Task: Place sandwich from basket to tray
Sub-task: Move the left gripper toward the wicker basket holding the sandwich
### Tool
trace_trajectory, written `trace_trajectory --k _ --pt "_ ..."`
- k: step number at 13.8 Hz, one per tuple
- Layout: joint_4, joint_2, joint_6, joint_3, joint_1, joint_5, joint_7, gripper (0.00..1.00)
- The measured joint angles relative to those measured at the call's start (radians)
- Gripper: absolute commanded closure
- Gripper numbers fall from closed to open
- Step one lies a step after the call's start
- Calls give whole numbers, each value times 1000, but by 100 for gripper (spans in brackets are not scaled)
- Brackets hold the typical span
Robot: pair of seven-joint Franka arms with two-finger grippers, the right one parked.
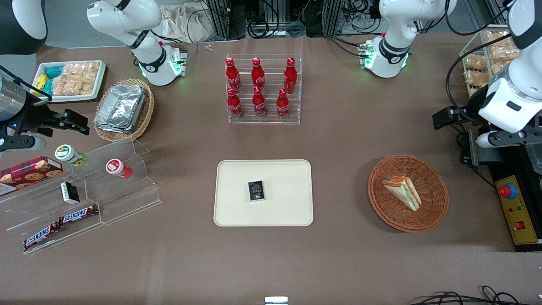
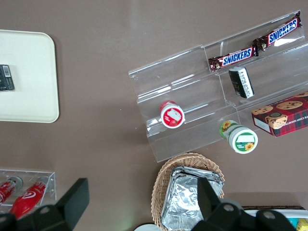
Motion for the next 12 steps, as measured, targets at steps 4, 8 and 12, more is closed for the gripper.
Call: trace_trajectory --k 4,8,12 --pt "0 0 -13 0 0 0 -3 0" --pt "-12 2 -17 2 0 2 -51 0" --pt "-60 2 7 5 2 2 -147 0"
